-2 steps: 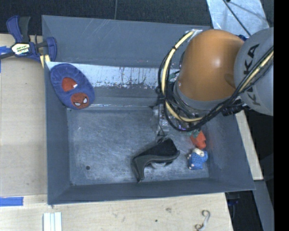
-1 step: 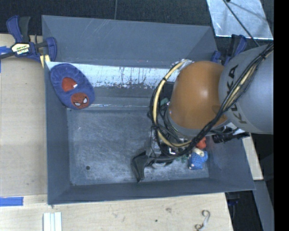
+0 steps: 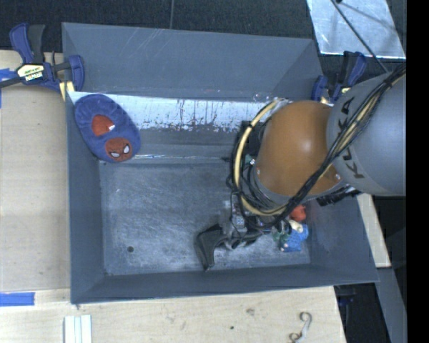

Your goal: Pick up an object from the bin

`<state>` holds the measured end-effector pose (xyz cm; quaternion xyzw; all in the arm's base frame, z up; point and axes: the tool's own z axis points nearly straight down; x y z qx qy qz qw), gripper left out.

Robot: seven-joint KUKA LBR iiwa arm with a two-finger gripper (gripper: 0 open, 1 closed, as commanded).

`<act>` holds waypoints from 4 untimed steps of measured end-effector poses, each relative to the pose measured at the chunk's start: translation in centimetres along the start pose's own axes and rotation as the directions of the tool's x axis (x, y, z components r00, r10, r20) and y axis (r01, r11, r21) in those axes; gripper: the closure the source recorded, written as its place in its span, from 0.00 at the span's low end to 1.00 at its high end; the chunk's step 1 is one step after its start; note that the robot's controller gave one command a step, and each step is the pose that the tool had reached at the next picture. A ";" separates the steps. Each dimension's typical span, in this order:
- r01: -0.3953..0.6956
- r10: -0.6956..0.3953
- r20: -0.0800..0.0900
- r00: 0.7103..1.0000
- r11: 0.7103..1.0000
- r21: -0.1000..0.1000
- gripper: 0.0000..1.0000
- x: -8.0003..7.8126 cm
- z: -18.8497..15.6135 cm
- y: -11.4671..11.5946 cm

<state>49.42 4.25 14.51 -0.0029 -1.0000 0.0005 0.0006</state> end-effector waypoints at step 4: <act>0.177 -0.177 0.006 0.984 0.984 -0.001 1.00 0.4 -7.0 3.4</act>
Offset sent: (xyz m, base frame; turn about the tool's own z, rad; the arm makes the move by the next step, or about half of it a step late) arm 0.0000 0.0000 0.0000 0.0000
